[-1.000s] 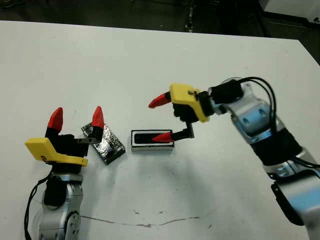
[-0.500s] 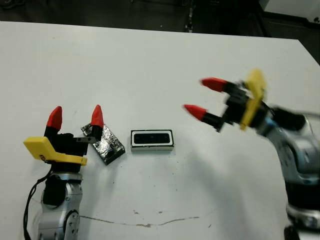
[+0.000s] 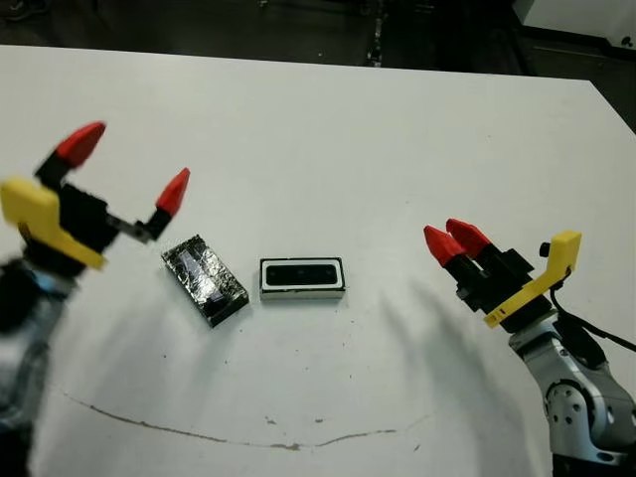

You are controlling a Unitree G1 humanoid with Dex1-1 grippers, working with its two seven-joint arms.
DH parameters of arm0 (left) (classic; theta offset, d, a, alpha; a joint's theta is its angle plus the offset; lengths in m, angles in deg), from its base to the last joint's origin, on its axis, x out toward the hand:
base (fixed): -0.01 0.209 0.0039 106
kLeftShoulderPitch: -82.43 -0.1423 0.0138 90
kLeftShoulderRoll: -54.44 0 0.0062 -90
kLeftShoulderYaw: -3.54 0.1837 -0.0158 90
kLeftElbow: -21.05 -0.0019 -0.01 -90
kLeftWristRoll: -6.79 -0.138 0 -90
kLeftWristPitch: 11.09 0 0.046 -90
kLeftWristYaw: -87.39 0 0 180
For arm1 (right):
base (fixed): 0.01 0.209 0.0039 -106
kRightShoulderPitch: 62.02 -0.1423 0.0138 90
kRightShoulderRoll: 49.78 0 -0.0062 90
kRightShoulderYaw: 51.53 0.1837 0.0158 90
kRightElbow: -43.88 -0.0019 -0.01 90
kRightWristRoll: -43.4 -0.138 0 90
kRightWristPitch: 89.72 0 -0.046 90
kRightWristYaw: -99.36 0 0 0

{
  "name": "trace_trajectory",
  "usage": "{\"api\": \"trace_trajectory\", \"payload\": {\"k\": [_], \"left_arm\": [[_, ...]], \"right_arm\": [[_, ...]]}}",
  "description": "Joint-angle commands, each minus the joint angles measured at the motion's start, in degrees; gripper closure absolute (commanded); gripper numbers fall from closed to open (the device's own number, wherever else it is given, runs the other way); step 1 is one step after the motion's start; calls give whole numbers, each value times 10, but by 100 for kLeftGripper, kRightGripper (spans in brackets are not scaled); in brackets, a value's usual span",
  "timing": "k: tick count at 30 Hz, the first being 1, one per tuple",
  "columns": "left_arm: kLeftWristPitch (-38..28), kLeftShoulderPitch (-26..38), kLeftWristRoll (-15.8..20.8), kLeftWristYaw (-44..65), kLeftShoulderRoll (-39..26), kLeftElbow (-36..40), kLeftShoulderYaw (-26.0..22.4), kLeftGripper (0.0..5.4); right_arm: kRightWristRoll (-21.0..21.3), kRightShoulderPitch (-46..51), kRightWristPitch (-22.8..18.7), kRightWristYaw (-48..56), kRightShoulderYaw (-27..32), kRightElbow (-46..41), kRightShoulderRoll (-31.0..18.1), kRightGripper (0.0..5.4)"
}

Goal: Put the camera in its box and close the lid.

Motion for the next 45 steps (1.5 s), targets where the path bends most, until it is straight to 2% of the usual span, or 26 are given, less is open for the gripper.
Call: {"api": "trace_trajectory", "payload": {"k": [1,3,6,8,10,14,17,20,27,35,41,45], "left_arm": [[12,93,-47,122,-78,-45,77,0],[14,152,-81,183,-103,-56,127,0],[23,220,-105,260,-112,-64,180,0],[35,252,-118,297,-114,-61,207,0],[38,280,-155,325,-121,-44,239,0],[84,341,-237,401,-127,-1,318,0],[104,356,-270,437,-120,18,352,0],[87,369,-274,449,-119,24,390,0],[63,400,-251,449,-121,28,460,0],[45,429,-223,449,-137,24,495,0],[52,428,-237,449,-137,22,502,0],[27,416,-247,449,-133,24,497,0]], "right_arm": [[-13,5,-17,-18,-1,2,-4,399],[-17,6,-20,-22,-4,2,-5,428],[-19,7,-21,-27,-8,2,-5,477],[-22,6,-20,-28,-9,5,-6,509],[-23,5,-19,-28,-8,8,-8,539],[-26,5,-22,-36,-10,8,-8,539],[-22,6,-17,-40,-14,11,-7,539],[-25,6,-22,-43,-17,12,-7,539],[-20,9,-19,-45,-26,10,-10,539],[-16,8,-25,-52,-36,11,-11,539],[-15,7,-17,-46,-44,17,-11,539],[-14,6,-14,-43,-46,17,-12,539]]}}
